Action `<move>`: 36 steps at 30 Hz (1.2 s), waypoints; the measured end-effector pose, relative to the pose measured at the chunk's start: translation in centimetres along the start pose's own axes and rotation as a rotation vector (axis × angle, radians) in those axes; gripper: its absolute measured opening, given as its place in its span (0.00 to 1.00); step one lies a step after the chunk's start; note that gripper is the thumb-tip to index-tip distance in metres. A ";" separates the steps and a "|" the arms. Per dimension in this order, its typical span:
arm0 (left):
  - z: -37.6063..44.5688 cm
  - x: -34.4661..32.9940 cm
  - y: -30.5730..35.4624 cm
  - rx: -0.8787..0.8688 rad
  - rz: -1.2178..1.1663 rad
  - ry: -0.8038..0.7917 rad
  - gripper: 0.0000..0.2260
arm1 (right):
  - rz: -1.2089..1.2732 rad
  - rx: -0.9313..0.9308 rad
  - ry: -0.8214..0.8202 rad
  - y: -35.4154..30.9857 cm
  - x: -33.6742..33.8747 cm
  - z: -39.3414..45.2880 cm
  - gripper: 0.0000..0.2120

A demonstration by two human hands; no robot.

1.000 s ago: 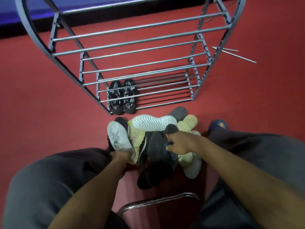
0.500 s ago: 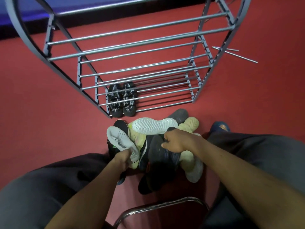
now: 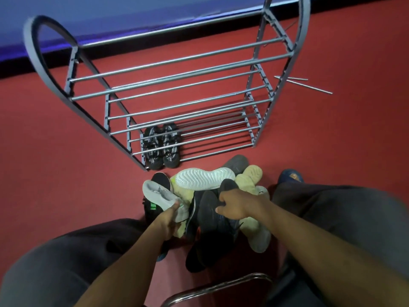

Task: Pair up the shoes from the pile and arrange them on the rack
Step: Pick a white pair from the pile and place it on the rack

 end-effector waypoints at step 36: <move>-0.7 -6.8 4.8 -0.209 0.069 0.285 0.36 | 1.058 -0.332 0.835 3.5 3.0 1.8 0.21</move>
Point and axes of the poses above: each hand's wrist, its own z-axis towards the middle knuckle, its own x-axis out of the back of the hand, y = z × x, the point moved 1 cm from there along z, towards the middle knuckle, and after that the axes turned 13 degrees about x, right-handed, at the moved point
